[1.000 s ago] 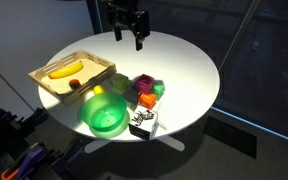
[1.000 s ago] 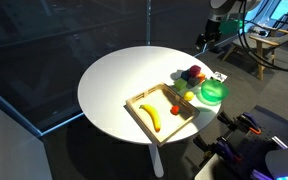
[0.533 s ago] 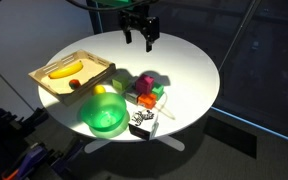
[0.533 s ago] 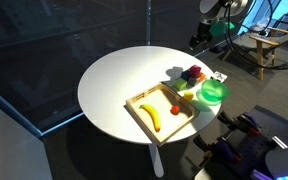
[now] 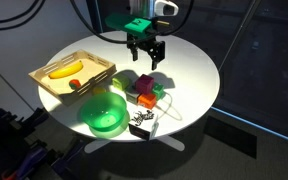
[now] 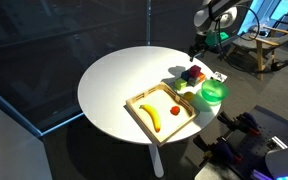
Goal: Put the pink toy block in the green bowl
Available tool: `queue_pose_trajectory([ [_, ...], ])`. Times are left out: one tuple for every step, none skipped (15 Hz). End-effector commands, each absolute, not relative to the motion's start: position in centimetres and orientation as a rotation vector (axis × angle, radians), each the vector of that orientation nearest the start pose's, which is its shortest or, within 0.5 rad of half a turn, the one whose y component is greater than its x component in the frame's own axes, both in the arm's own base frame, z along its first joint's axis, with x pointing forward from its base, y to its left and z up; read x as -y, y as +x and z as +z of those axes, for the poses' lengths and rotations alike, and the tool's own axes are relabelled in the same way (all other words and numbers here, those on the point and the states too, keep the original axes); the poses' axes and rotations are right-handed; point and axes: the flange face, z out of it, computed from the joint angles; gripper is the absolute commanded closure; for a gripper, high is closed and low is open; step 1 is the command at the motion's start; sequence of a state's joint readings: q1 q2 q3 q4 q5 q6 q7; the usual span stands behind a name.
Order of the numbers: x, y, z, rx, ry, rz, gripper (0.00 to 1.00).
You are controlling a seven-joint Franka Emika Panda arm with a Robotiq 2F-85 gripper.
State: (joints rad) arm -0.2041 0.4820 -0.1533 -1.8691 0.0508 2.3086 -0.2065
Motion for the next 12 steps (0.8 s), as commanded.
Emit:
queue_pose_trajectory([
  [23.1,59.9,24.2,-0.246,-3.138,0.1,0.0],
  [23.3,59.7,23.8,-0.245,-3.136,0.109,0.0],
  [23.6,59.5,23.4,-0.243,-3.133,0.118,0.0],
  [23.8,59.4,23.1,-0.242,-3.132,0.123,0.0],
  [23.9,59.3,22.8,-0.238,-3.13,0.127,0.0],
  [24.0,59.2,22.6,-0.234,-3.128,0.133,0.0],
  [24.1,59.0,22.3,-0.224,-3.131,0.133,0.0],
  [24.2,59.0,22.1,-0.223,-3.132,0.139,0.0],
  [24.2,58.9,21.9,-0.208,-3.135,0.141,0.0],
  [24.1,59.0,21.7,-0.193,-3.138,0.142,0.0],
  [24.1,59.0,21.6,-0.177,-3.14,0.145,0.0],
  [24.0,59.1,21.4,-0.16,-3.146,0.146,0.0],
])
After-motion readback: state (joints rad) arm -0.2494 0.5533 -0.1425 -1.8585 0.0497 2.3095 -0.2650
